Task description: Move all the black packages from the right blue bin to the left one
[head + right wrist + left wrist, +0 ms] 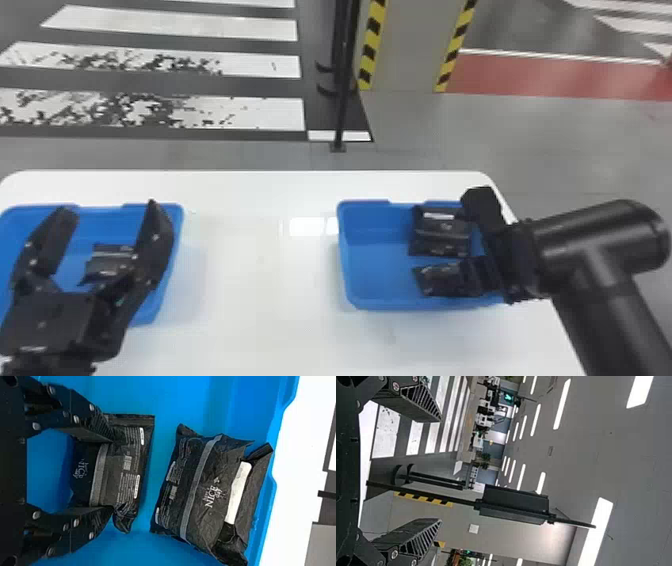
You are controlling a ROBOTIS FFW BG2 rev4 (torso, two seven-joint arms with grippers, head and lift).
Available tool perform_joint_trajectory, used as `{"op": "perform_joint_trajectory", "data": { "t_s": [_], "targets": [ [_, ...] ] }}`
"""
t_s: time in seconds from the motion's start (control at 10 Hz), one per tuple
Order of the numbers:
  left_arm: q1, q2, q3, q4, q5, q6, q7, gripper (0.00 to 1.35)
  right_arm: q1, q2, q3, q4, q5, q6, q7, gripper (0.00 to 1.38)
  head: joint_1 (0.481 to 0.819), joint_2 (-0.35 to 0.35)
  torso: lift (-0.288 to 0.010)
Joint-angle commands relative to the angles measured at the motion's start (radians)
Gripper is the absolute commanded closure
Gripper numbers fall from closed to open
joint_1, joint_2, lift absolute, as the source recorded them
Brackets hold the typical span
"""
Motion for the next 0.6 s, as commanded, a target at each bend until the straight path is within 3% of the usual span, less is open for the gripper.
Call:
{"op": "perform_joint_trajectory", "data": {
  "t_s": [0.0,0.2,0.5],
  "targets": [
    [0.002,0.0,0.002,0.0,0.0,-0.003,0.0,0.15,0.017,0.0,-0.014,0.004,-0.03,0.002,0.002,1.07,0.695,-0.127,-0.132],
    [0.004,-0.002,0.004,0.0,-0.004,-0.022,0.0,0.15,0.061,0.008,-0.057,-0.046,-0.058,-0.027,0.001,1.14,0.695,-0.123,-0.132],
    [0.007,-0.002,0.006,0.0,-0.01,-0.037,0.002,0.15,0.12,0.023,-0.123,-0.05,-0.188,-0.326,0.002,1.14,0.695,-0.095,-0.132]
  ]
}}
